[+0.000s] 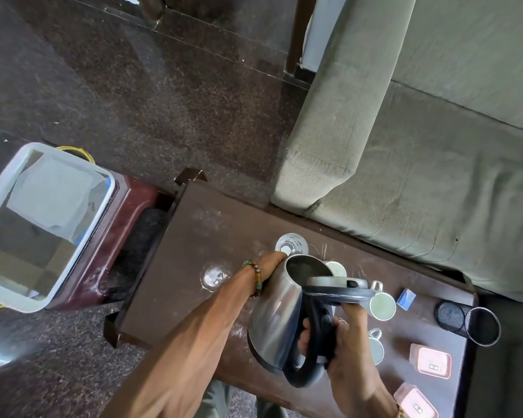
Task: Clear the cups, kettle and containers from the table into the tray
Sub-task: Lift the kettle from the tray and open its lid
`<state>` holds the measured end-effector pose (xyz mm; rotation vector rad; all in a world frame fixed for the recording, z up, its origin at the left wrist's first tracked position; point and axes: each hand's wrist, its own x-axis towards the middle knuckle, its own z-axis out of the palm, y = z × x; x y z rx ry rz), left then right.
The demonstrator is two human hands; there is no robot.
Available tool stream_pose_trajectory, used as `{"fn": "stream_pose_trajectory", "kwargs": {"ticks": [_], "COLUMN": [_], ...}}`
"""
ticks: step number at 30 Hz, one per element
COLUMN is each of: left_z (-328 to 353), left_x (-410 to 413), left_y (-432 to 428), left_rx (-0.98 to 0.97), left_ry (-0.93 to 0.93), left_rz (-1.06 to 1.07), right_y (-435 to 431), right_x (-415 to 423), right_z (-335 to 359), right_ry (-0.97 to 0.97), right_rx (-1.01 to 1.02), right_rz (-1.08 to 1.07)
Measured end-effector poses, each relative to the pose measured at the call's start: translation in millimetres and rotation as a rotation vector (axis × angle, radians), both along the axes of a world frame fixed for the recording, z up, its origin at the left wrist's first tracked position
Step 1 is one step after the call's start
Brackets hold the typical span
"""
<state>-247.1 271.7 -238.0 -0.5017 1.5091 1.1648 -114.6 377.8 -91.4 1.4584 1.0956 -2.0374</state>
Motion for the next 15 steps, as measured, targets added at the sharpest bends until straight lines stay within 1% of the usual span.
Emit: {"fn": "stream_pose_trajectory", "kwargs": {"ticks": [5, 15], "left_z": [0, -5], "left_x": [-1, -1], "left_y": [0, -1], "left_rx": [-0.003, 0.102], "left_ry": [0.028, 0.003], "left_rz": [-0.046, -0.051], "right_y": [-1, -1], "right_x": [-4, -13], "right_z": [5, 8], "right_ry": [0.006, -0.012], "right_rx": [-0.035, -0.1], "right_rz": [-0.021, -0.019]}}
